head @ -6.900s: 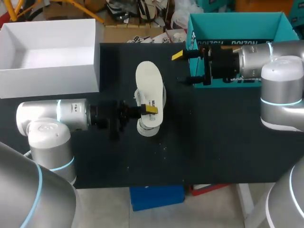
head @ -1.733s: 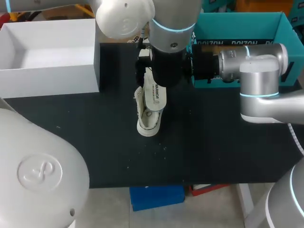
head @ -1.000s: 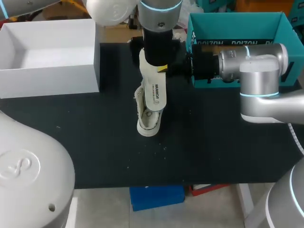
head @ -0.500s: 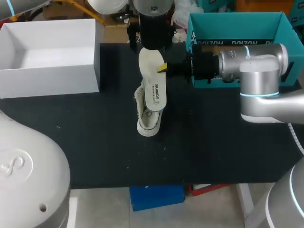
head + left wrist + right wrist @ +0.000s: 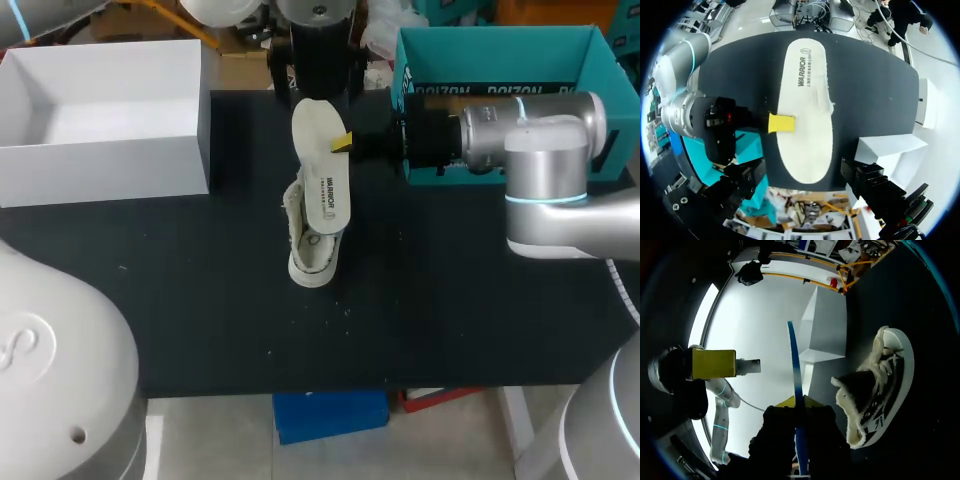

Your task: Take the shoe out of the shoebox, open the shoe tongue, remove and reinsert the insole, then place the shoe into the shoebox

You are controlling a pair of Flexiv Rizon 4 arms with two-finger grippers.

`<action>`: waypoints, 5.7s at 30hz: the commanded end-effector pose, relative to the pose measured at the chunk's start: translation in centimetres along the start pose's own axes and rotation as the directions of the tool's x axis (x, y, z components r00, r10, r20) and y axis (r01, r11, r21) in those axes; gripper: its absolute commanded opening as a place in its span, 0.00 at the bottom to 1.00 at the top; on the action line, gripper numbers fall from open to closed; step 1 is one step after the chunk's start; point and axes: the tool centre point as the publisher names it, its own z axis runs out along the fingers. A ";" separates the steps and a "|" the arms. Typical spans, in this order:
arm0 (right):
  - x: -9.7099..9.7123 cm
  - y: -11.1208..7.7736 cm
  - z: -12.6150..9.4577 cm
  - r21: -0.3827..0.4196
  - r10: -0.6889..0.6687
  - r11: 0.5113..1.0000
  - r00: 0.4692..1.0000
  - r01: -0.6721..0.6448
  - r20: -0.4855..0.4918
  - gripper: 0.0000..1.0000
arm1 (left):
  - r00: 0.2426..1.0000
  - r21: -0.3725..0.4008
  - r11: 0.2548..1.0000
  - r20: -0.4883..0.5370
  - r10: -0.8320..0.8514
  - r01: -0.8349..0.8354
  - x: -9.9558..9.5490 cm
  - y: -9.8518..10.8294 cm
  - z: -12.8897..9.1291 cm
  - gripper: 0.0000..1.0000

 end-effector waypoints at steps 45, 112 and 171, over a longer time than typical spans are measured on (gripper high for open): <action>0.0 0.0 0.1 -0.001 0.001 1.000 1.000 -0.001 0.002 0.00 | 0.806 0.098 0.995 0.590 -0.042 -0.020 5.2 -13.3 -1.7 1.00; 0.0 0.0 0.1 -0.001 0.001 1.000 1.000 -0.001 0.002 0.00 | 0.165 -0.026 0.992 0.986 0.005 0.125 1.6 -8.5 4.6 0.60; 2.5 -4.7 -8.4 -0.090 -0.022 0.994 0.891 0.070 0.453 1.00 | 0.536 0.185 0.973 0.812 -0.230 0.138 6.6 -18.7 5.2 0.00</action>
